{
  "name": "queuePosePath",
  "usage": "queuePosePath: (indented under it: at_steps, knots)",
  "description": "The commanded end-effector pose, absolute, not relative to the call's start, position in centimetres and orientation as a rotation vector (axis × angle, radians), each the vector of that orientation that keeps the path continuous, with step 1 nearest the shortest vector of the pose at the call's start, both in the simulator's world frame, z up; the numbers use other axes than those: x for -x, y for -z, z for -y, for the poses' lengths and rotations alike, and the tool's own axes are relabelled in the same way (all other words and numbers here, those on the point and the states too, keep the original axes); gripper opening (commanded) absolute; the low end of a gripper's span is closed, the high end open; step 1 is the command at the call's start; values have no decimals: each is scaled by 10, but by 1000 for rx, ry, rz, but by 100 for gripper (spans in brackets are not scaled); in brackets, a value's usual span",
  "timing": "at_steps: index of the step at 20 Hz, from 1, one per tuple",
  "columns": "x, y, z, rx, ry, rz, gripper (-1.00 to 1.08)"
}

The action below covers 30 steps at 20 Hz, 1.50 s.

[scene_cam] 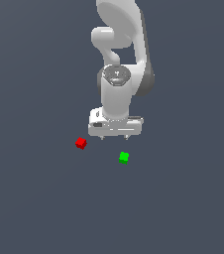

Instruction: Stack the red cube on top of the green cube.

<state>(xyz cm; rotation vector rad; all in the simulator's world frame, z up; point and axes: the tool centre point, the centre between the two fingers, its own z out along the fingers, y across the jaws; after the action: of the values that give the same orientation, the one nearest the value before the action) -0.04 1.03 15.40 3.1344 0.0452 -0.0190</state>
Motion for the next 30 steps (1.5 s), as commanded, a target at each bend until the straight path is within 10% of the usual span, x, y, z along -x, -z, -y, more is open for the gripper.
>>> queuePosePath:
  at_steps: [1, 30]
  knots:
    - [0, -154, -10, -3134, 19, -45, 100]
    - [53, -69, 163, -3078, 2, 619, 100]
